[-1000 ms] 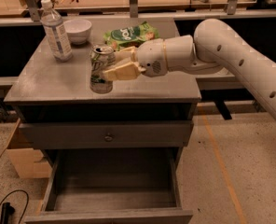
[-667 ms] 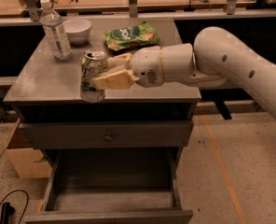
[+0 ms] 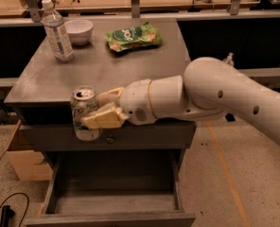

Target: Place 7up can into middle drawer

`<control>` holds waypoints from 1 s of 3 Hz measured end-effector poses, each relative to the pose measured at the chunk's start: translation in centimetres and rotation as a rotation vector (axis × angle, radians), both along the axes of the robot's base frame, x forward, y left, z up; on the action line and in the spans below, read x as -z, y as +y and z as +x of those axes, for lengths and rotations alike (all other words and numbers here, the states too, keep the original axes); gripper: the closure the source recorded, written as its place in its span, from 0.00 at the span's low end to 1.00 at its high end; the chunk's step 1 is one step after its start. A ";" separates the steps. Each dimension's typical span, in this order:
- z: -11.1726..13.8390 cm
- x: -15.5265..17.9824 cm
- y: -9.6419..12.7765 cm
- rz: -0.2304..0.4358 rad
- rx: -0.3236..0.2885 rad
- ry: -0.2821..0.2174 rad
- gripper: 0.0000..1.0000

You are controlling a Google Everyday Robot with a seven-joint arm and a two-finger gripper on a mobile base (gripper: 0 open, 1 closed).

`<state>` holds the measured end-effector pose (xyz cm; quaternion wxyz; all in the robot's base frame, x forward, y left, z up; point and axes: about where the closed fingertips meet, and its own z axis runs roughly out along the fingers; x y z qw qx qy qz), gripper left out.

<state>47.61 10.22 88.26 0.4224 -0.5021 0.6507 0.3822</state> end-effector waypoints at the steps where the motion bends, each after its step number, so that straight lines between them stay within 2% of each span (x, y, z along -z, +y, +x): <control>1: -0.7 0.9 0.3 -0.019 -0.008 0.007 1.00; 2: -1.0 1.3 0.7 -0.023 0.007 0.013 1.00; 3: -2.3 5.4 1.7 -0.021 0.016 0.011 1.00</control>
Offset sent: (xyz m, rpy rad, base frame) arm -0.0101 0.0082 -0.0197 -0.0259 0.0251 -0.0349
